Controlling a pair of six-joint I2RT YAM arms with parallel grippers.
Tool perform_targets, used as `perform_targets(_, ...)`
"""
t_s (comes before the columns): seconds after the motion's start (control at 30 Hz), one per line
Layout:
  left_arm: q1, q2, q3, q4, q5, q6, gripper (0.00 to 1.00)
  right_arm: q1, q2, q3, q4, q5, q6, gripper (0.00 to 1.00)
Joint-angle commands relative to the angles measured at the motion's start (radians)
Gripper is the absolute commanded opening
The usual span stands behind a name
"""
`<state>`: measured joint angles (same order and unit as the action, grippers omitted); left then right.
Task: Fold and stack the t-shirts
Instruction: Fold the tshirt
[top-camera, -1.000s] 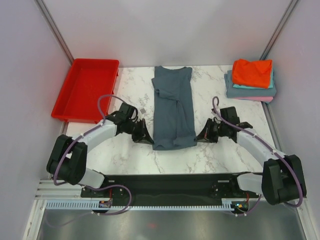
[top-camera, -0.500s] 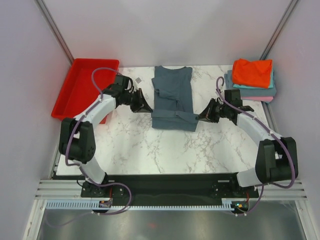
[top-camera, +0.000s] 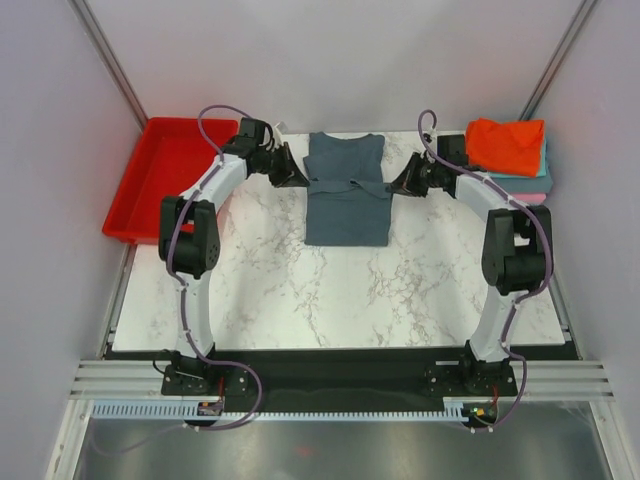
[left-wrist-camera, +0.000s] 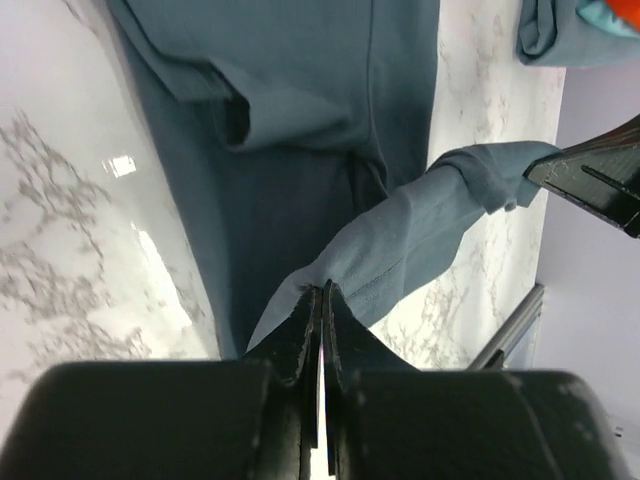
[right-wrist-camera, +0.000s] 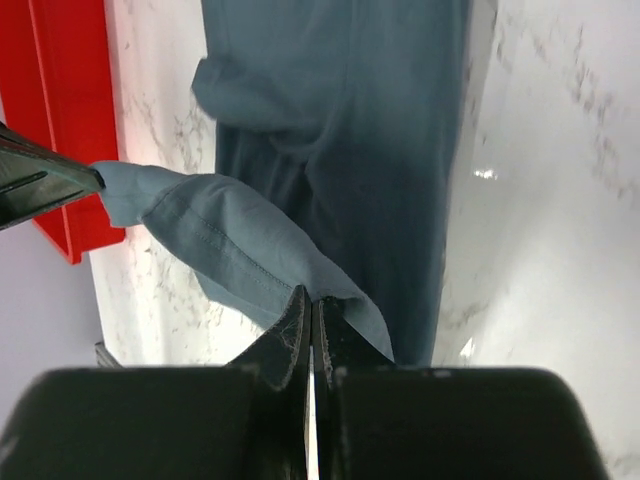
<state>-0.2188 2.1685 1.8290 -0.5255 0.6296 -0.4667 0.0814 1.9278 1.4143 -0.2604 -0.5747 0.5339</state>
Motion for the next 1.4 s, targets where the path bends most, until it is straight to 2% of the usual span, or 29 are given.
perform_targets(0.0,0.007,0.050,0.078,0.070,-0.013,0.060,0.05,-0.003,0.094,0.113,0.036,0.010,-0.069,0.02)
perform_targets(0.1,0.001,0.007,0.110,0.056,-0.077,0.098,0.57,-0.011,0.117,0.175,0.041,0.007,-0.084,0.52)
perform_targets(0.17,0.006,-0.050,0.122,0.027,-0.077,0.112,0.73,-0.031,0.057,0.175,0.020,-0.004,-0.091,0.59)
perform_targets(0.2,0.012,-0.082,0.112,0.016,-0.062,0.109,0.75,-0.038,0.028,0.163,0.010,-0.008,-0.092,0.60)
perform_targets(0.23,0.022,-0.152,0.061,0.007,-0.044,0.103,0.83,-0.046,-0.036,0.126,-0.002,-0.013,-0.088,0.61)
perform_targets(0.3,0.033,-0.214,-0.026,0.004,0.008,0.059,0.84,-0.054,-0.101,0.074,-0.046,-0.019,-0.083,0.62)
perform_targets(0.37,0.042,-0.278,-0.182,0.002,0.079,0.028,0.84,-0.055,-0.173,-0.025,-0.063,-0.071,-0.062,0.63)
perform_targets(0.5,0.050,-0.237,-0.336,-0.024,0.143,0.031,0.83,-0.051,-0.230,-0.217,-0.033,-0.080,-0.020,0.64)
perform_targets(0.63,0.050,-0.188,-0.382,0.007,0.165,0.000,0.82,-0.049,-0.224,-0.339,-0.031,-0.117,0.021,0.63)
perform_targets(0.83,0.045,-0.144,-0.410,0.021,0.183,-0.013,0.81,-0.040,-0.135,-0.408,0.003,-0.169,0.058,0.62)
perform_targets(1.07,0.018,-0.092,-0.453,0.021,0.183,-0.013,0.81,-0.005,-0.069,-0.388,0.036,-0.175,0.090,0.61)
perform_targets(1.27,-0.025,-0.020,-0.425,0.021,0.183,-0.013,0.81,0.003,-0.010,-0.387,0.090,-0.174,0.113,0.60)
perform_targets(1.37,-0.036,0.014,-0.393,0.110,0.225,-0.069,0.80,0.001,0.017,-0.367,0.099,-0.165,0.112,0.60)
